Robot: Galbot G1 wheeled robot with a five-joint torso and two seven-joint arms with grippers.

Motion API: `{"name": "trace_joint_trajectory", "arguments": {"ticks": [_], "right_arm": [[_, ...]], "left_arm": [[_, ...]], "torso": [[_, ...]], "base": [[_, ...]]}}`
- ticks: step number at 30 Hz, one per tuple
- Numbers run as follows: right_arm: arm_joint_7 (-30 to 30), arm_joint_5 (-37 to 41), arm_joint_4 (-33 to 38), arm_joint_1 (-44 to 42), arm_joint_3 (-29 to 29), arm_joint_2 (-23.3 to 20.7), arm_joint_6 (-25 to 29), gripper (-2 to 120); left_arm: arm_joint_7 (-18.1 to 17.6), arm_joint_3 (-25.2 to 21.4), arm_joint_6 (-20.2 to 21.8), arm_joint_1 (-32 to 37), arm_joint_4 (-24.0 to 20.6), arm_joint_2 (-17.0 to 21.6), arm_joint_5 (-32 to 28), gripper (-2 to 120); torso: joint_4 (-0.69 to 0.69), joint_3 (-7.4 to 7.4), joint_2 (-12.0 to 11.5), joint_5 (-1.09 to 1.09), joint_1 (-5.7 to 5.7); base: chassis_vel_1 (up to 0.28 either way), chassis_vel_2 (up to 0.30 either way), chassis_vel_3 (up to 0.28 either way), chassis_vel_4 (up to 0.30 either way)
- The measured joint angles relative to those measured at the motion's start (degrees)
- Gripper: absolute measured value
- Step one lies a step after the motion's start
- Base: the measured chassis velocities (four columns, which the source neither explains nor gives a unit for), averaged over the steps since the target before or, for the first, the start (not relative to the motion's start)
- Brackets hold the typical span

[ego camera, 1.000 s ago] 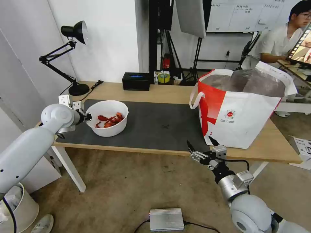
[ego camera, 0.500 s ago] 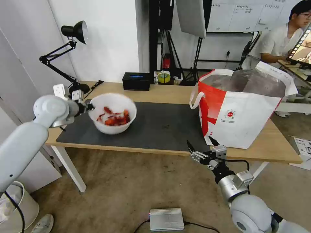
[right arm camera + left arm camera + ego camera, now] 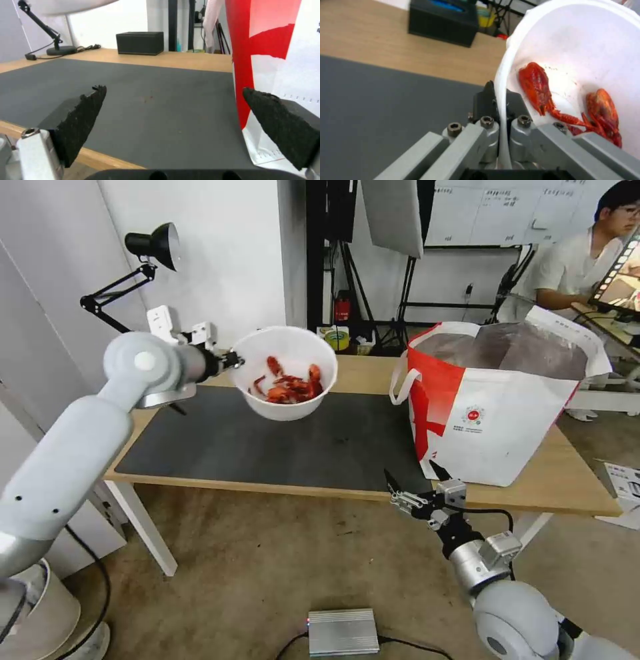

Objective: Pick up the trash from the table and place it into the takeout bag.

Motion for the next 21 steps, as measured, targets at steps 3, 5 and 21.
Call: {"name": "trace_joint_trajectory", "arguments": {"ticks": [3, 5, 21], "right_arm": [[0.0, 0.0, 0.0, 0.0, 0.0, 0.0, 0.0, 100], [0.0, 0.0, 0.0, 0.0, 0.0, 0.0, 0.0, 100], [0.0, 0.0, 0.0, 0.0, 0.0, 0.0, 0.0, 100]], "left_arm": [[-1.18, 1.08, 0.0, -2.24, 1.31, -1.96, -1.08, 0], [-1.44, 1.6, 0.0, -3.22, 1.93, -2.75, -1.3, 0], [-4.1, 5.66, -0.76, -14.63, 9.46, -15.03, -1.49, 0]], "torso": [[-0.01, 0.0, 0.0, 0.0, 0.0], [-0.01, 0.0, 0.0, 0.0, 0.0], [-0.01, 0.0, 0.0, 0.0, 0.0]], "base": [[0.0, 0.0, 0.0, 0.0], [0.0, 0.0, 0.0, 0.0], [0.0, 0.0, 0.0, 0.0]]}}
